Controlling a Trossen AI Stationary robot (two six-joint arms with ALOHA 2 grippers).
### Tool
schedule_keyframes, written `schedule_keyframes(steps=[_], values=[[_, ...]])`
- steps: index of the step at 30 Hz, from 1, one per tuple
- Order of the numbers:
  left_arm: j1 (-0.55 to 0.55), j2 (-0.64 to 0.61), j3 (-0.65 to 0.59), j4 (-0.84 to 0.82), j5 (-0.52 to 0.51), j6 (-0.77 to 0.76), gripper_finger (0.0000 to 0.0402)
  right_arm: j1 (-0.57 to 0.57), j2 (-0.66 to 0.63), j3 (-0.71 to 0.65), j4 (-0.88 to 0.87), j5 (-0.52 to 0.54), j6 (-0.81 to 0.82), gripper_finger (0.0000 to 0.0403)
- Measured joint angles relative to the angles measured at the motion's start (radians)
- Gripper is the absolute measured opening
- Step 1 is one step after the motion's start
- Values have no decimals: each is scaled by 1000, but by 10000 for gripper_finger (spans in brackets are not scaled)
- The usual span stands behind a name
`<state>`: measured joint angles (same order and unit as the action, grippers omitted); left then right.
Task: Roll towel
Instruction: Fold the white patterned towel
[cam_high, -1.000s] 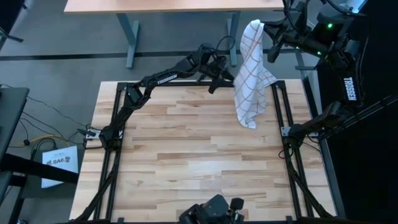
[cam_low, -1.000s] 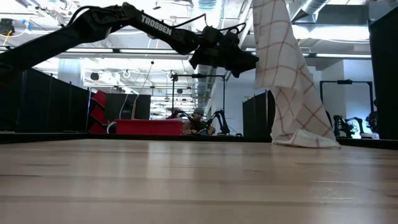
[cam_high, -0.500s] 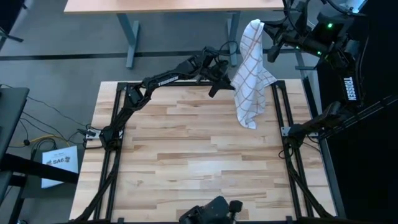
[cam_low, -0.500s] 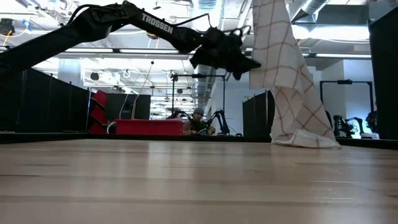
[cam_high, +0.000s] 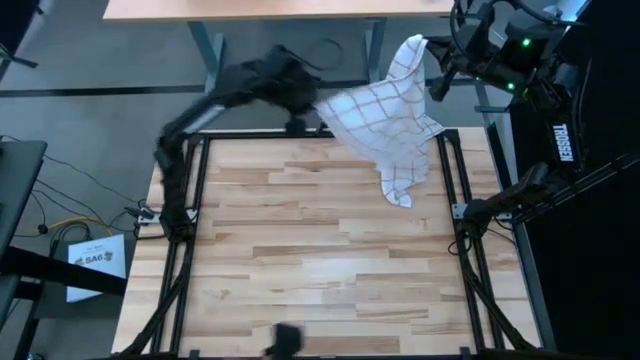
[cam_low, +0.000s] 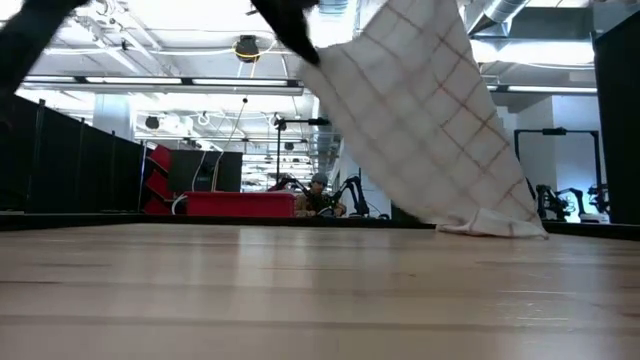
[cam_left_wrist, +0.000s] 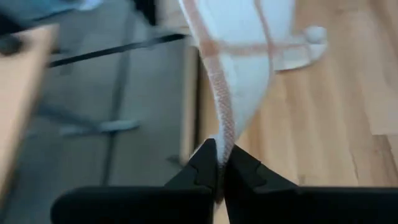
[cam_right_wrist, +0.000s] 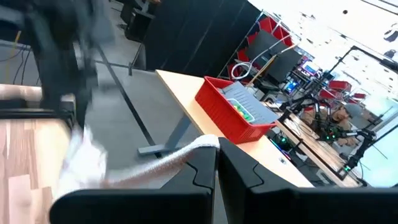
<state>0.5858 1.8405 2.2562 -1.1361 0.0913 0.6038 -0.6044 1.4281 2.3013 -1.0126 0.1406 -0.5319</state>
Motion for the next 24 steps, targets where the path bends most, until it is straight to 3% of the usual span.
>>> schedule_keyframes(steps=[9, 16, 24], values=[[37, -326, 2, -10, -116, -209, 0, 3, 12, 2, 103, -5, -33, 0], [75, -414, 0, 41, -110, -260, 0, 16, 52, 2, 281, -36, 8, 0], [153, -476, 0, 163, -108, -202, 0, 18, 95, 2, 459, -36, -2, 0]])
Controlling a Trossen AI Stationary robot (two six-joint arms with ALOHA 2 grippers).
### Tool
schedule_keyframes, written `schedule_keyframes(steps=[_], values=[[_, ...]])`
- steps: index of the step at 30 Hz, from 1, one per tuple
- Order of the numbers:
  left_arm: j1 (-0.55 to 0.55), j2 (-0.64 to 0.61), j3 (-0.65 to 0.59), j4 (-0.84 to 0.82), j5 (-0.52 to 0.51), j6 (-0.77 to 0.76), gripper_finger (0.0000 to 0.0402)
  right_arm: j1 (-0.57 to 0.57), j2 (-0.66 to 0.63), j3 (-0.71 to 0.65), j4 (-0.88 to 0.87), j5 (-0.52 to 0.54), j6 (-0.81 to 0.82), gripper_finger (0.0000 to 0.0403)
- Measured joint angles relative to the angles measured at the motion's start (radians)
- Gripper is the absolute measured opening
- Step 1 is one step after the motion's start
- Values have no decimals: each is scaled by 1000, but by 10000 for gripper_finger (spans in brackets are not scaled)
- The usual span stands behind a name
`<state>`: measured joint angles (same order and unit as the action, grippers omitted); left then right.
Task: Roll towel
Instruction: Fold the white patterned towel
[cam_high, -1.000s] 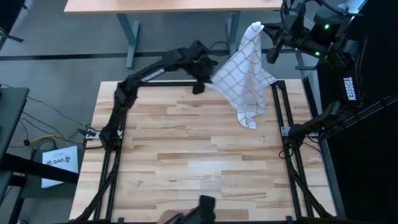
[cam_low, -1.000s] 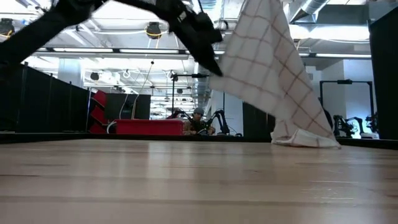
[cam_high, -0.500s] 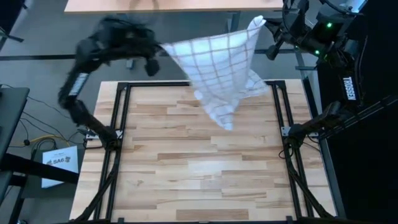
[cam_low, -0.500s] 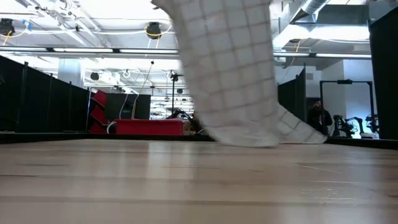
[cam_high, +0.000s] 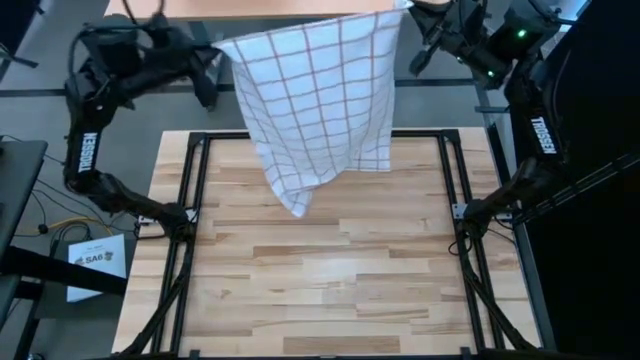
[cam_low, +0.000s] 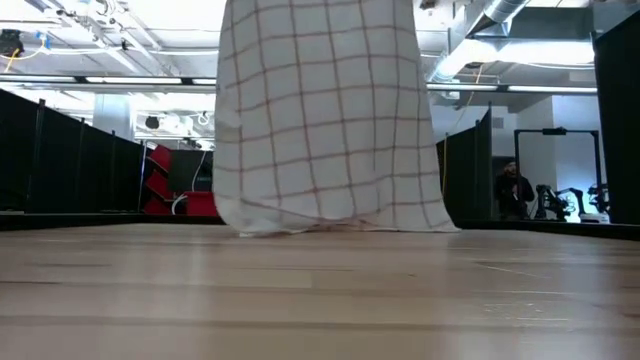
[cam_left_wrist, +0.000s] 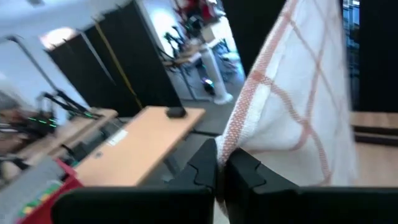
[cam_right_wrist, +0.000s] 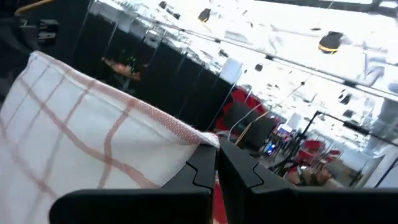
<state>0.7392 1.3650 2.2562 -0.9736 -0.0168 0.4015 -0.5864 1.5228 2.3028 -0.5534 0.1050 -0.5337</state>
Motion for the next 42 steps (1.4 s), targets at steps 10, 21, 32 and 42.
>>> schedule_keyframes(steps=[10, 21, 32, 42], values=[[112, 41, 80, 78, 8, 114, 0, -62, 36, -1, 191, 2, -77, 0], [166, 89, 87, 305, 39, 217, 0, -128, 71, -1, 433, -81, -142, 0], [166, 50, 88, 321, 55, 257, 0, -106, 49, -1, 326, -128, -161, 0], [127, 0, 89, 86, 149, 182, 0, -45, -2, 0, 24, -99, -184, 0]])
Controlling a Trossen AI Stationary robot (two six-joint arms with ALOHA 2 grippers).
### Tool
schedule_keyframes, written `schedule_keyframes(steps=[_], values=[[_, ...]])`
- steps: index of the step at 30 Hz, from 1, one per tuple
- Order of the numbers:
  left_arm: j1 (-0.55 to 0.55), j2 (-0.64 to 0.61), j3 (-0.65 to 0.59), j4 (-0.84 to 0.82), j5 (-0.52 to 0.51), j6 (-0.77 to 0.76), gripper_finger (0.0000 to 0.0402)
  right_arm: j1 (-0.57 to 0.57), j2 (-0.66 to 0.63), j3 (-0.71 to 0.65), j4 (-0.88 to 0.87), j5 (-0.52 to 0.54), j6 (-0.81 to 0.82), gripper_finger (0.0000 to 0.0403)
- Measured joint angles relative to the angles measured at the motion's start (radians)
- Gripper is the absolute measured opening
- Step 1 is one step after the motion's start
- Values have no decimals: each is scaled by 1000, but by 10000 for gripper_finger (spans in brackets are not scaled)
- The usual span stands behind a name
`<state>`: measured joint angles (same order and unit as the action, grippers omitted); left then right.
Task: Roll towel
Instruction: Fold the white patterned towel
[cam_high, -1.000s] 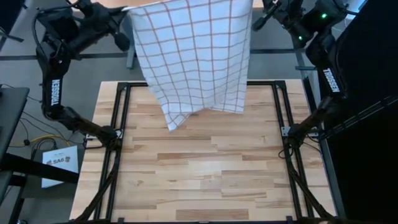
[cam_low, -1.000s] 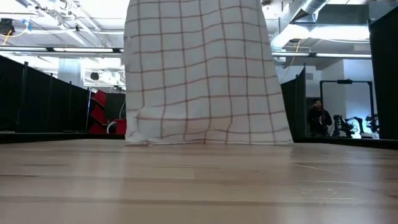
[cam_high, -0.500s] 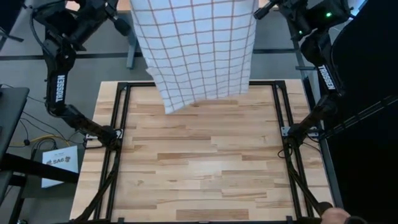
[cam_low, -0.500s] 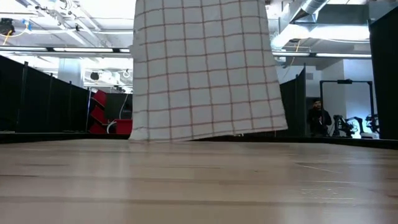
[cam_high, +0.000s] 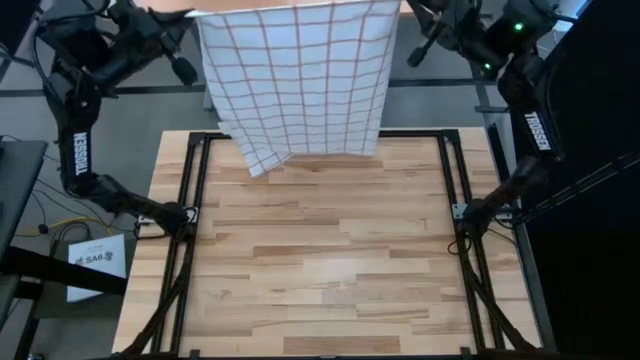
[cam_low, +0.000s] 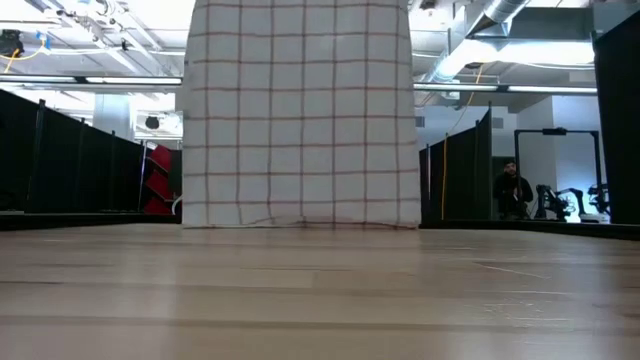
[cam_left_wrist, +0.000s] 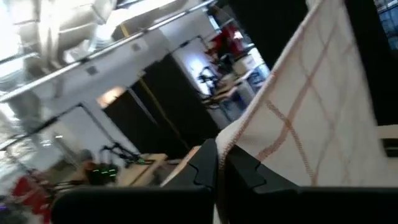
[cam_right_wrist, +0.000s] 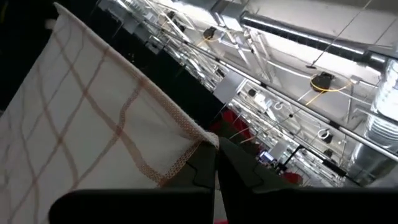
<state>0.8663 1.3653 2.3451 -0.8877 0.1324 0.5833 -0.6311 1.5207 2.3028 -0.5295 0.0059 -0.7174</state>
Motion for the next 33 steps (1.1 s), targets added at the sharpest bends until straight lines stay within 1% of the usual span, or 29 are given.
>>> schedule_keyframes(steps=[3, 6, 9, 11, 13, 17, 22, 25, 28, 30, 33], values=[[-20, -1, 0, 13, 16, -17, 0, -10, -24, 0, 1, 7, 0, 0], [-21, 11, -1, 89, -7, -45, 0, -20, -36, 0, 19, 37, -6, 0], [-21, 13, -2, 142, 1, -73, 0, -19, -45, 0, 24, 39, 2, 0], [-21, 11, -1, 144, 11, -82, 0, -19, -49, 0, 25, 38, 9, 0], [-21, 11, -1, 121, 29, -105, 0, -15, -50, 0, 16, 40, 16, 0], [-30, 9, -1, 32, 116, -158, 0, 16, -50, 0, -13, 50, 71, 0], [-42, 6, 0, -118, 171, -181, 0, 37, -56, 0, -64, 48, 142, 0], [-54, 2, -1, -180, 239, -200, 0, 49, -62, 0, -114, 15, 204, 0], [-70, -1, 0, -201, 358, -244, 0, 60, -73, 0, -141, -43, 284, 0], [-81, -2, 0, -193, 436, -275, 0, 77, -82, 0, -145, -76, 326, 0], [-91, -3, 7, -145, 524, -330, 0, 110, -92, 0, -140, -116, 363, 0]])
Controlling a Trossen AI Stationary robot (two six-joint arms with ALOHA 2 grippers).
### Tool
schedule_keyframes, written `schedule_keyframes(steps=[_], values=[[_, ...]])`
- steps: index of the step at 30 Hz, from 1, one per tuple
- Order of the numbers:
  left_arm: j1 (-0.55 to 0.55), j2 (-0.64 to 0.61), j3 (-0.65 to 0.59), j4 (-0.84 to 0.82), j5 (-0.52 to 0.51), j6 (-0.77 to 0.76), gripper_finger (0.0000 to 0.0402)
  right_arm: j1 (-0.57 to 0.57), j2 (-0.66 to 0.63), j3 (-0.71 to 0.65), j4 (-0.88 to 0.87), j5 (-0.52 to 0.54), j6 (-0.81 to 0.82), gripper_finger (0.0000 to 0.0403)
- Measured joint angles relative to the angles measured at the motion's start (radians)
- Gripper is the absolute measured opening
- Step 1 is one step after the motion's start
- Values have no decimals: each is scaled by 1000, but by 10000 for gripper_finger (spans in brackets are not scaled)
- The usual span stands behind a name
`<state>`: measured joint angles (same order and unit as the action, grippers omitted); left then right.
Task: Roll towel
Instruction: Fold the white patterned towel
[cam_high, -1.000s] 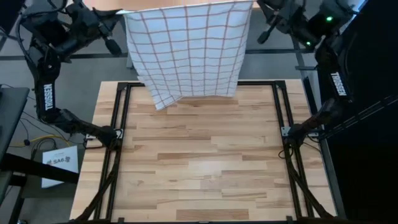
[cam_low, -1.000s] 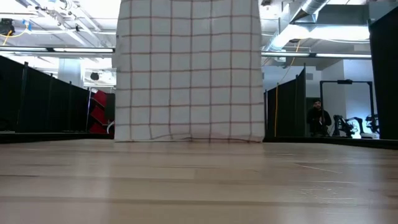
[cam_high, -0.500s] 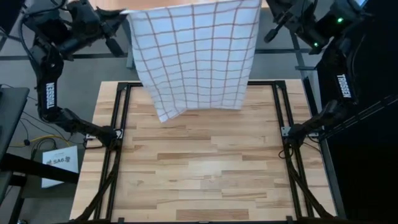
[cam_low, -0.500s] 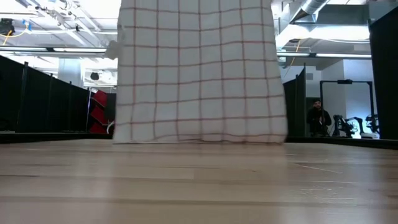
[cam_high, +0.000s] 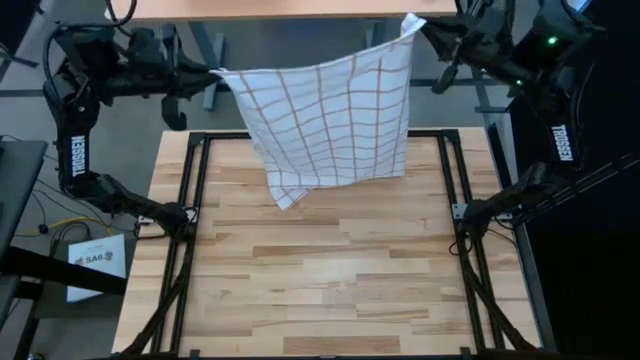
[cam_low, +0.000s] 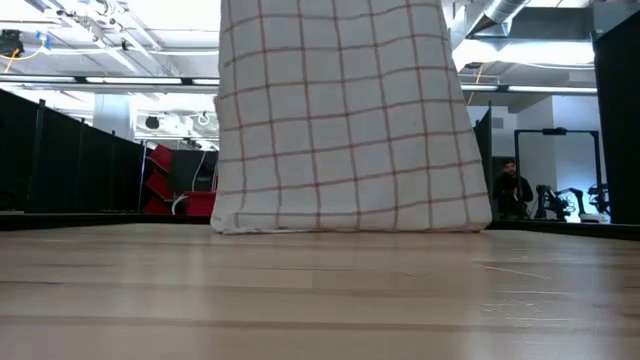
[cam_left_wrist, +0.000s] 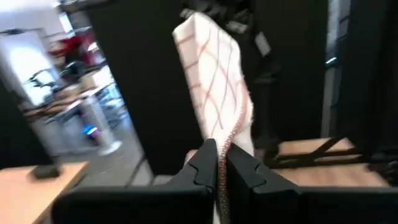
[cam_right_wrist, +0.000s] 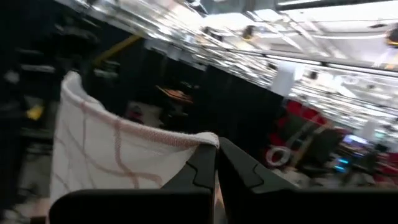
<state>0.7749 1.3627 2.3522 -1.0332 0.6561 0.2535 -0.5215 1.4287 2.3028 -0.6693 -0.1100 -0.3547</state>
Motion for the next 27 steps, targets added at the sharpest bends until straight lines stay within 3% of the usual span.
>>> schedule_keyframes(steps=[3, 7, 12, 17, 21, 27], values=[[-4, -12, 3, 73, 111, -70, 0, 38, -13, 0, 4, -29, 23, 0], [0, -33, 4, 113, 120, -94, 0, 68, -20, 0, -4, -29, 6, 0], [45, -27, 4, 30, 2, -18, 0, -12, -5, 0, -39, 11, -51, 0], [105, 8, 3, 11, -180, 126, 0, -141, 30, 0, -12, 33, -130, 0], [166, 34, 3, 157, -328, 260, 0, -248, 69, 0, 115, 27, -182, 0], [274, 87, 2, 460, -332, 297, 0, -353, 145, -2, 421, -51, -204, 0]])
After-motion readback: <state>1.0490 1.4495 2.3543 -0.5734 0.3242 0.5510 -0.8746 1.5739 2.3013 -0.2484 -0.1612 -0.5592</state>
